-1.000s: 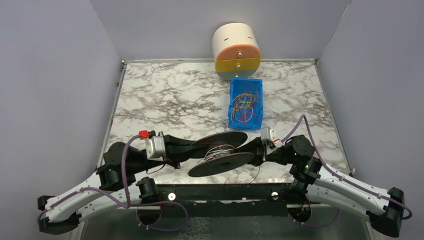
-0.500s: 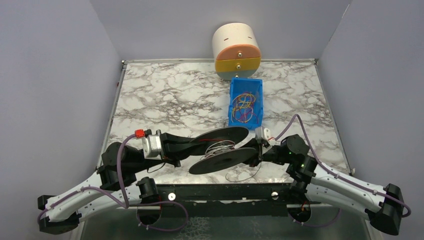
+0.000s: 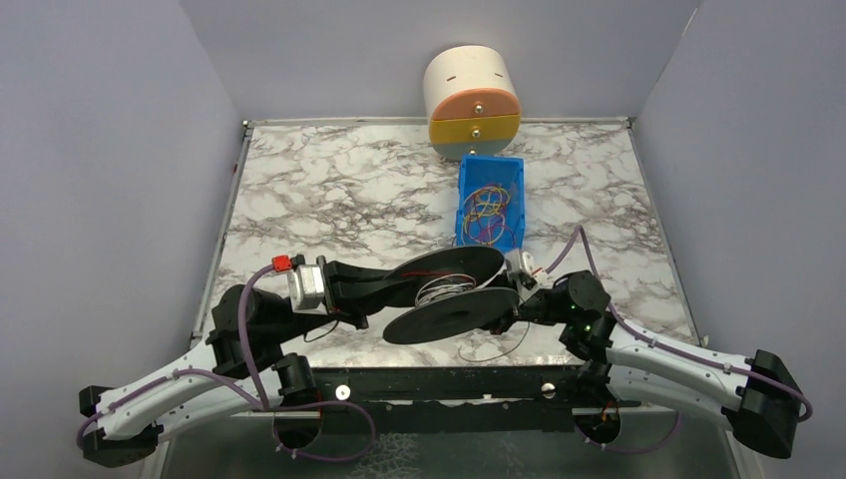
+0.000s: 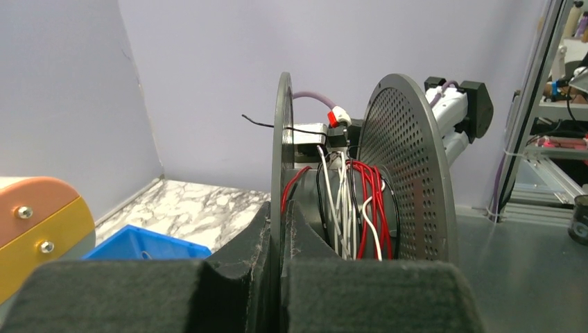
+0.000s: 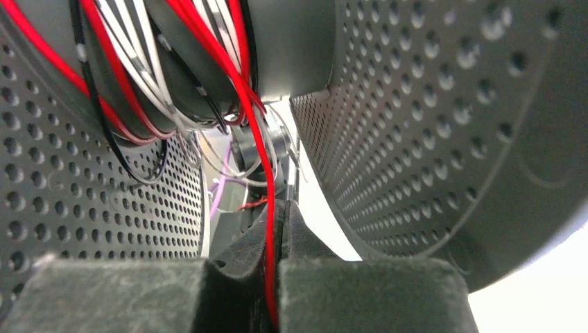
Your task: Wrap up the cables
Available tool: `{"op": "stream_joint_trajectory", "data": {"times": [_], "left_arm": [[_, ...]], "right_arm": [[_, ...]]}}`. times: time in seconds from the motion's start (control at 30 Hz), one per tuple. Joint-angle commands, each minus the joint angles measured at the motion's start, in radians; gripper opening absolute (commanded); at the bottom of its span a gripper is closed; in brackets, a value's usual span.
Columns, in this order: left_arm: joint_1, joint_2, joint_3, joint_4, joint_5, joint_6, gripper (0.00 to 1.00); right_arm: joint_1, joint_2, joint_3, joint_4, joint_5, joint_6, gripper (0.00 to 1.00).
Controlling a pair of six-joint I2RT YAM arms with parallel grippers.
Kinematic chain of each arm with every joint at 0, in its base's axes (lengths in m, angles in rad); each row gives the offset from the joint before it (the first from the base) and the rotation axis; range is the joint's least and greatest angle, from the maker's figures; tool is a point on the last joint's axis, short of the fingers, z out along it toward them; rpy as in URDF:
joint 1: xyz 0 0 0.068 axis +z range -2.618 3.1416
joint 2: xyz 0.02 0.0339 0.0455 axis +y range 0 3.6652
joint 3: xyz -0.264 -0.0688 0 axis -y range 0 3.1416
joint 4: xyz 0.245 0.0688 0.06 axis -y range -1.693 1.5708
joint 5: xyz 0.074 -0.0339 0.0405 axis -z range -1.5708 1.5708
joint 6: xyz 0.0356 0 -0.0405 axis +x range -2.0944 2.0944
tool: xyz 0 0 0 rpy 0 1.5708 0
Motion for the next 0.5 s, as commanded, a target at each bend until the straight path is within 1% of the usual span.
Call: {"op": "stream_joint_trajectory", "data": {"times": [0.0, 0.23, 0.47], "left_arm": [[0.0, 0.017, -0.018, 0.18, -0.046, -0.028, 0.0], [-0.001, 0.052, -0.051, 0.29, -0.054, -0.047, 0.0], [0.0, 0.059, -0.049, 0.306, -0.055, -0.042, 0.0]], "right_arm": [[0.028, 0.038, 0.017, 0.122, -0.024, 0.047, 0.01], [0.077, 0.121, 0.02, 0.22, 0.029, 0.08, 0.01], [0.112, 0.146, 0.016, 0.243, 0.133, 0.086, 0.01]]}}
